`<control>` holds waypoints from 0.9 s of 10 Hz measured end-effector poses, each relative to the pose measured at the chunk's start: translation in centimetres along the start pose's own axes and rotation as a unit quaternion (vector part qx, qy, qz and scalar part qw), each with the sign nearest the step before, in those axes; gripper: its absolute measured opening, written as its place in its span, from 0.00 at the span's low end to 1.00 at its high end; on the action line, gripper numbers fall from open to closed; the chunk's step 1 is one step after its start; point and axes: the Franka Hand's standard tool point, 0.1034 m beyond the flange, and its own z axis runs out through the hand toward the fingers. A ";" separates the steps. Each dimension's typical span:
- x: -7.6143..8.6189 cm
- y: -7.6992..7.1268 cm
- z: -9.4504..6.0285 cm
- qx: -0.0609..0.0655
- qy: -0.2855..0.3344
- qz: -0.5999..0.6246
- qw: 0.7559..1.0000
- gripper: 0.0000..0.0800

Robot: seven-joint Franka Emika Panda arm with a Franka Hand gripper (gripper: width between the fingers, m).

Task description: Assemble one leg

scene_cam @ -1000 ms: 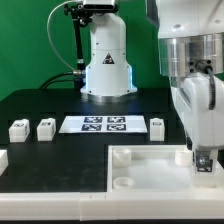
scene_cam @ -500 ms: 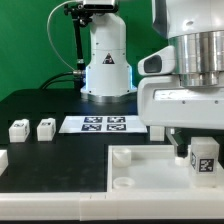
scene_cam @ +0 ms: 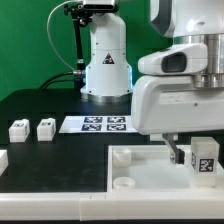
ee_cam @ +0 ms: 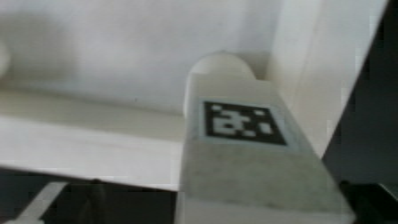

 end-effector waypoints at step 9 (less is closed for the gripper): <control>-0.3 0.2 0.2 -0.010 -0.008 0.482 0.876 0.36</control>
Offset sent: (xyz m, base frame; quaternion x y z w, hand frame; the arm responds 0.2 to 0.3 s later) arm 0.0000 0.0000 0.0000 0.0000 0.0000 0.2667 0.9638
